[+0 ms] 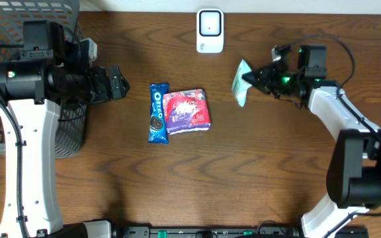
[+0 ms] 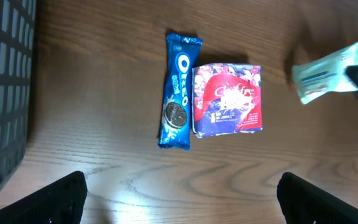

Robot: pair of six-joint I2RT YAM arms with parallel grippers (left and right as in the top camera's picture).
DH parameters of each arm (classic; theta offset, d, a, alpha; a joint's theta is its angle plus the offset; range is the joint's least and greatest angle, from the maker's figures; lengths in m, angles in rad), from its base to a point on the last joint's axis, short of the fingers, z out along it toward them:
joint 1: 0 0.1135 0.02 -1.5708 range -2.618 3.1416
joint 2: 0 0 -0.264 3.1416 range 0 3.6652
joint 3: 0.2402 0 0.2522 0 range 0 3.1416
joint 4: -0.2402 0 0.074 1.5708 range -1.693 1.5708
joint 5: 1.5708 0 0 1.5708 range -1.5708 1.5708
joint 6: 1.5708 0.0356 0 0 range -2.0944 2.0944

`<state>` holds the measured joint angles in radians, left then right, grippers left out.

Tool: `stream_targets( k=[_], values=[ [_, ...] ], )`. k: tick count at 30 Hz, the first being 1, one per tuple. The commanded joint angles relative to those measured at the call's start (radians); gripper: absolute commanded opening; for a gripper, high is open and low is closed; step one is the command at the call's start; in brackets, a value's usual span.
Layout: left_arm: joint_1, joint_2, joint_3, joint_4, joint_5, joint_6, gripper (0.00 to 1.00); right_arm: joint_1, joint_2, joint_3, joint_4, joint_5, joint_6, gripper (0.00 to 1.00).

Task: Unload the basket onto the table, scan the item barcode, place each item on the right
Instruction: 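Lower the wipes pack onto the table and withdraw the right gripper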

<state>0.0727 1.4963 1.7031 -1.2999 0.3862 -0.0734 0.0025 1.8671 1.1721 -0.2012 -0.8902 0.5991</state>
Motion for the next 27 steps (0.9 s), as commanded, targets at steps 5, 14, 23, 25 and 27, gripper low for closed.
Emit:
stream_targets(
  k=[5, 14, 23, 25, 27],
  values=[
    [-0.002, 0.004, 0.003, -0.001, -0.006, 0.013, 0.98, -0.027, 0.077, -0.053, 0.068, -0.092, 0.102, 0.01],
    [-0.002, 0.004, 0.003, -0.001, -0.006, 0.013, 0.98, -0.153, 0.077, -0.054, -0.057, -0.022, 0.02, 0.17],
    [-0.002, 0.004, 0.003, -0.001, -0.006, 0.013, 0.98, -0.22, 0.066, -0.053, -0.222, 0.136, -0.129, 0.31],
    [-0.002, 0.004, 0.003, -0.002, -0.006, 0.013, 0.98, -0.229, 0.05, -0.048, -0.227, 0.138, -0.129, 0.31],
    [-0.002, 0.004, 0.003, -0.001, -0.006, 0.013, 0.98, -0.235, 0.023, -0.039, -0.24, 0.154, -0.13, 0.32]
  ],
)
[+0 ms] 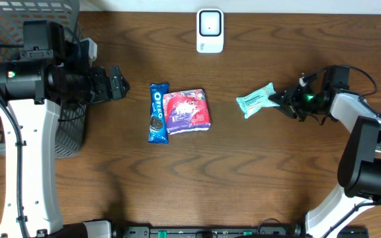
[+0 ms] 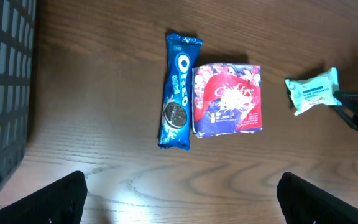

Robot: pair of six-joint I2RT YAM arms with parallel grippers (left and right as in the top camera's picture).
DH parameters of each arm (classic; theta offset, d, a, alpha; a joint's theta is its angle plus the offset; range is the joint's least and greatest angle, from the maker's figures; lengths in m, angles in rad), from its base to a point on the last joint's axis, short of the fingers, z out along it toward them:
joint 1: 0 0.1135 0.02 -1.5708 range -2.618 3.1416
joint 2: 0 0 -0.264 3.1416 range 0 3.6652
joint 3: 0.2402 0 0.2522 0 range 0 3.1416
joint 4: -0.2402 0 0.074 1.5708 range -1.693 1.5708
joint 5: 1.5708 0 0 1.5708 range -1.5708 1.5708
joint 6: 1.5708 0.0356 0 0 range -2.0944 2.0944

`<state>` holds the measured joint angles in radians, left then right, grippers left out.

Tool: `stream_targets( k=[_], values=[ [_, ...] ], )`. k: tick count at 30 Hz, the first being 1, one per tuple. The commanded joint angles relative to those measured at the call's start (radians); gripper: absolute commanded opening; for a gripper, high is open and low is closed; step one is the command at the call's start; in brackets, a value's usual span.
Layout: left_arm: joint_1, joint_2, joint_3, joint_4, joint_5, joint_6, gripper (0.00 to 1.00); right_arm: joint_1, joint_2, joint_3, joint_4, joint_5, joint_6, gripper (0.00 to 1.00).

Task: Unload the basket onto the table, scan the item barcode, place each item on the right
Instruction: 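Lower the wipes pack onto the table and withdraw the right gripper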

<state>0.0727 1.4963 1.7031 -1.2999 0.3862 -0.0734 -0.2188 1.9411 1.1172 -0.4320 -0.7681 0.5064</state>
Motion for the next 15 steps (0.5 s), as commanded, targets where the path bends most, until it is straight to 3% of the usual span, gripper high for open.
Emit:
stream_targets(
  k=[1, 11, 13, 15],
  values=[
    [-0.002, 0.004, 0.003, -0.001, -0.006, 0.013, 0.98, -0.014, -0.068, 0.021, -0.019, 0.051, -0.037, 0.32],
    [-0.002, 0.004, 0.003, -0.002, -0.006, 0.013, 0.98, 0.032, -0.341, 0.08, -0.156, 0.369, -0.108, 0.51],
    [-0.002, 0.004, 0.003, -0.001, -0.006, 0.013, 0.98, 0.052, -0.368, 0.08, -0.155, 0.401, -0.112, 0.41],
    [-0.002, 0.004, 0.003, -0.001, -0.006, 0.013, 0.98, 0.079, -0.377, 0.08, -0.155, 0.44, -0.111, 0.22]
  ],
)
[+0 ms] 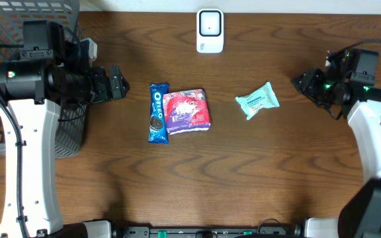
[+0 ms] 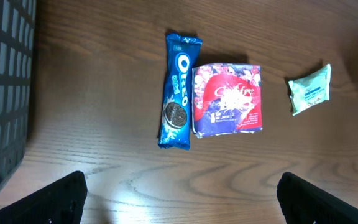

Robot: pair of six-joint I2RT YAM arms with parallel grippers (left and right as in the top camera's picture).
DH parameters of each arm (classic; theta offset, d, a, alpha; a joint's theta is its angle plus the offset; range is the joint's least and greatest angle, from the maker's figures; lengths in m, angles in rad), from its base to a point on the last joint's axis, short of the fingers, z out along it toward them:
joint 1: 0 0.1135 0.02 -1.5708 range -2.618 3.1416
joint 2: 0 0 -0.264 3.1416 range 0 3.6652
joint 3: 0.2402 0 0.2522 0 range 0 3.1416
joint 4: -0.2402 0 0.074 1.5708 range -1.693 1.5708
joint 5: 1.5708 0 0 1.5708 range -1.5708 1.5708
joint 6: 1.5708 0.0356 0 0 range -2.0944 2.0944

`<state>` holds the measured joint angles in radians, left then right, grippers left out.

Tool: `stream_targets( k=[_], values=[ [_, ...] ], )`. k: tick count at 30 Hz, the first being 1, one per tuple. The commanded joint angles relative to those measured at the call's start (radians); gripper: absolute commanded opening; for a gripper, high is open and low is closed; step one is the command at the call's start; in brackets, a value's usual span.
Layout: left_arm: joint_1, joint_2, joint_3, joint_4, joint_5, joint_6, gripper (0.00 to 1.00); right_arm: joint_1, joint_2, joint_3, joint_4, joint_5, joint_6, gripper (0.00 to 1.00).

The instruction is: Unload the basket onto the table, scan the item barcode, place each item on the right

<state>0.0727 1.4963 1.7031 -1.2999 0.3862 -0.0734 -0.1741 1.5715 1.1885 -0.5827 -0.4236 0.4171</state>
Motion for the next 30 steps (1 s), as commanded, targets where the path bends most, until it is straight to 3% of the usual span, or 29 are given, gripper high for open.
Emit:
stream_targets(
  k=[1, 3, 20, 30],
  values=[
    [-0.002, 0.004, 0.003, -0.001, -0.006, 0.013, 0.98, 0.051, -0.006, 0.008, -0.005, 0.118, -0.023, 0.13],
    [-0.002, 0.004, 0.003, -0.001, -0.006, 0.013, 0.98, 0.085, 0.009, 0.008, -0.005, 0.164, -0.023, 0.01],
    [-0.002, 0.004, 0.003, -0.001, -0.006, 0.013, 0.98, 0.307, 0.357, 0.007, 0.134, 0.247, -0.041, 0.01],
    [-0.002, 0.004, 0.003, -0.002, -0.006, 0.013, 0.98, 0.305, 0.28, 0.009, 0.117, 0.269, -0.067, 0.02]
  ],
)
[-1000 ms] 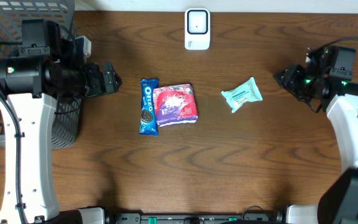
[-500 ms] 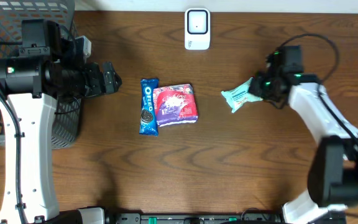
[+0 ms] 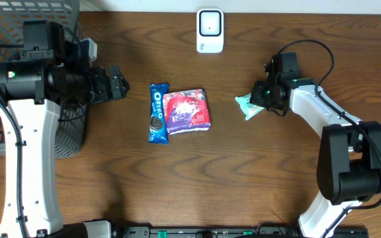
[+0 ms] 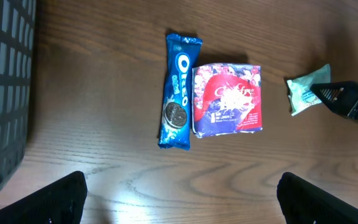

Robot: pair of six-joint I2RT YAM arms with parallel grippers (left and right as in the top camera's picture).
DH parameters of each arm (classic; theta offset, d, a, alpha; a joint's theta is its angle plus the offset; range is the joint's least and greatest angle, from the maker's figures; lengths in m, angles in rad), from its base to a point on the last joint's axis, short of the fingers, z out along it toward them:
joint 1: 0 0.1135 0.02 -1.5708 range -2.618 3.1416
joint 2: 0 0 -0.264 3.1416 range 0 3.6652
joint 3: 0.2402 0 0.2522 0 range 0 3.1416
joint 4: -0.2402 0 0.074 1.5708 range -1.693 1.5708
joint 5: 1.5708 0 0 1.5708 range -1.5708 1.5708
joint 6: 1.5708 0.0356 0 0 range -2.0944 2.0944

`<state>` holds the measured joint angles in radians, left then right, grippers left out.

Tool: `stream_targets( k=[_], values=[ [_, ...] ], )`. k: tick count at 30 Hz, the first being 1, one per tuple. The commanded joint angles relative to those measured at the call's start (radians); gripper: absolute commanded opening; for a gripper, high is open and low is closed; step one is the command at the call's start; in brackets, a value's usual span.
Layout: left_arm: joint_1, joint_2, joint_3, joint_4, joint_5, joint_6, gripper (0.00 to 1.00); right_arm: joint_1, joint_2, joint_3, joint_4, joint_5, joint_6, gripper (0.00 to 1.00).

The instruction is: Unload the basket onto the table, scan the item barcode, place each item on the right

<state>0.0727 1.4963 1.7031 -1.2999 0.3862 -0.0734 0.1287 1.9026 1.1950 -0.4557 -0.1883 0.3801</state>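
A small mint-green packet (image 3: 245, 105) lies on the wooden table right of centre, also seen in the left wrist view (image 4: 302, 93). My right gripper (image 3: 260, 99) is down at the packet's right end, its dark fingers (image 4: 337, 98) overlapping that end; the grip itself is hidden. The white scanner (image 3: 210, 30) stands at the far edge. My left gripper (image 4: 179, 199) hangs open at the left, well clear of everything, nothing between its fingers.
A blue Oreo pack (image 3: 157, 112) and a red-purple packet (image 3: 188, 110) lie side by side mid-table. A dark wire basket (image 3: 5, 26) fills the far left. An orange item sits at the right edge.
My right gripper was away to the right of the green packet, apart from it. Now it is at the packet's right end. The packet has barely shifted and the left arm is unmoved.
First my right gripper held the green packet up, below and right of the scanner. Then it held the packet low over the table further right. After that the packet lay alone with the gripper withdrawn. Now the gripper is back at it.
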Motion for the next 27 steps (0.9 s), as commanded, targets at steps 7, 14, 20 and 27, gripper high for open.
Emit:
stream_targets(
  k=[7, 14, 20, 27],
  values=[
    [-0.002, 0.004, 0.003, -0.001, -0.006, 0.013, 0.98, 0.001, -0.259, 0.002, -0.028, 0.171, -0.031, 0.37],
    [-0.002, 0.004, 0.003, -0.002, -0.006, 0.013, 0.98, 0.006, -0.295, 0.001, -0.126, 0.172, 0.23, 0.71],
    [-0.002, 0.004, 0.003, -0.001, -0.006, 0.013, 0.98, 0.025, -0.23, -0.004, -0.161, 0.173, 0.504, 0.84],
    [-0.002, 0.004, 0.003, -0.002, -0.006, 0.013, 0.98, 0.072, -0.098, -0.004, -0.096, 0.172, 0.626, 0.83]
  ],
)
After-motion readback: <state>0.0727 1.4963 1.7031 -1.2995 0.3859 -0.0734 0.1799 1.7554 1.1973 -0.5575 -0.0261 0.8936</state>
